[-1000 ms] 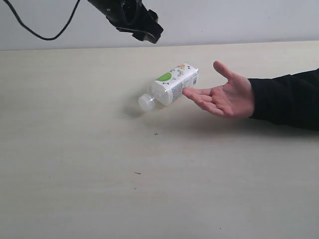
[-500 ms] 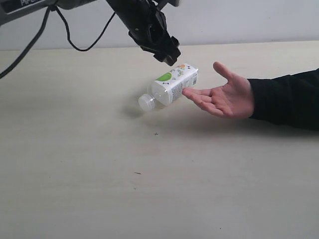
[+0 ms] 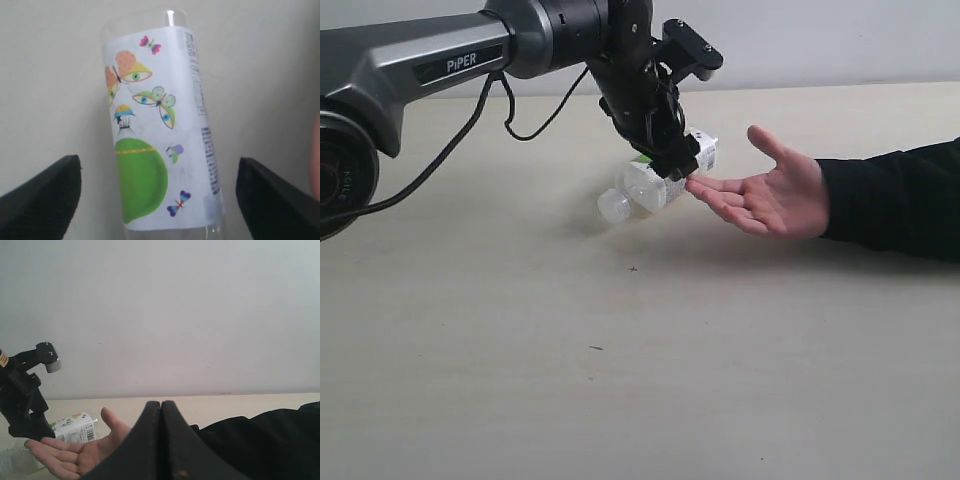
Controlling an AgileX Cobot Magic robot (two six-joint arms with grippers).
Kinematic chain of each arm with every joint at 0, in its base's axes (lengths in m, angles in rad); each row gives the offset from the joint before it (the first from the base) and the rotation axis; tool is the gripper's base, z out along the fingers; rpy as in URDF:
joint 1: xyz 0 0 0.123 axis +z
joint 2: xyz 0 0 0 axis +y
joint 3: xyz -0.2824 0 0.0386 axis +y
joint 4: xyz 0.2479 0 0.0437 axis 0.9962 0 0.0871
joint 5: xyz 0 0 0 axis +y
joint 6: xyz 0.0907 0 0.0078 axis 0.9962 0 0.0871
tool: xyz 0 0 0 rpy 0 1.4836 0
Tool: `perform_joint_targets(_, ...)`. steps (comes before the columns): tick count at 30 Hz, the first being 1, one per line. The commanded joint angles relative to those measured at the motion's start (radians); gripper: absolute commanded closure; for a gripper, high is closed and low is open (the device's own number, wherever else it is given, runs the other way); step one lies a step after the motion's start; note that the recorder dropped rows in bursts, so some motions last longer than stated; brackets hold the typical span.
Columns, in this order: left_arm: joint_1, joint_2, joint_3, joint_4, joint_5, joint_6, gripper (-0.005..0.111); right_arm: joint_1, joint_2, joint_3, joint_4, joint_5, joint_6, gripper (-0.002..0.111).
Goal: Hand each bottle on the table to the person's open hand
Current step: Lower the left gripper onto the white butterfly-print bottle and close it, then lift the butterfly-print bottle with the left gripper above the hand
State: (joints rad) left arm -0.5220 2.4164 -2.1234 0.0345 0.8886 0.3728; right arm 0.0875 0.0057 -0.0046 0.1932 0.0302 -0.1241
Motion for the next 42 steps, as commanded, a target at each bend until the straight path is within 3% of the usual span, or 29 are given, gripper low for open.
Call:
perform_joint_targets(1,-0.002,0.003,-0.007,0.010,-0.025,-0.072,0.026,-0.005,-0.006,0.005,0.002,-0.014,-0.004,0.108)
perform_joint_targets(21,-0.002,0.071,-0.007,0.015,-0.074,-0.118,0.028,-0.005,-0.006,0.005,0.002,-0.014,-0.004,0.108)
perform_joint_targets(25,-0.002,0.071,-0.007,0.019,-0.062,-0.115,0.052,-0.005,-0.006,0.005,0.002,-0.014,-0.004,0.108)
perform_joint_targets(29,-0.002,0.071,-0.007,0.048,-0.049,-0.119,0.099,-0.005,-0.006,0.005,0.002,-0.014,-0.004,0.108)
perform_joint_targets(30,-0.002,0.069,-0.007,0.057,-0.049,-0.119,0.107,-0.005,-0.006,0.005,0.002,-0.014,-0.004,0.108)
perform_joint_targets(42,-0.006,-0.113,-0.007,0.086,-0.050,-0.122,0.105,-0.005,-0.006,0.005,0.002,-0.014,-0.004,0.108)
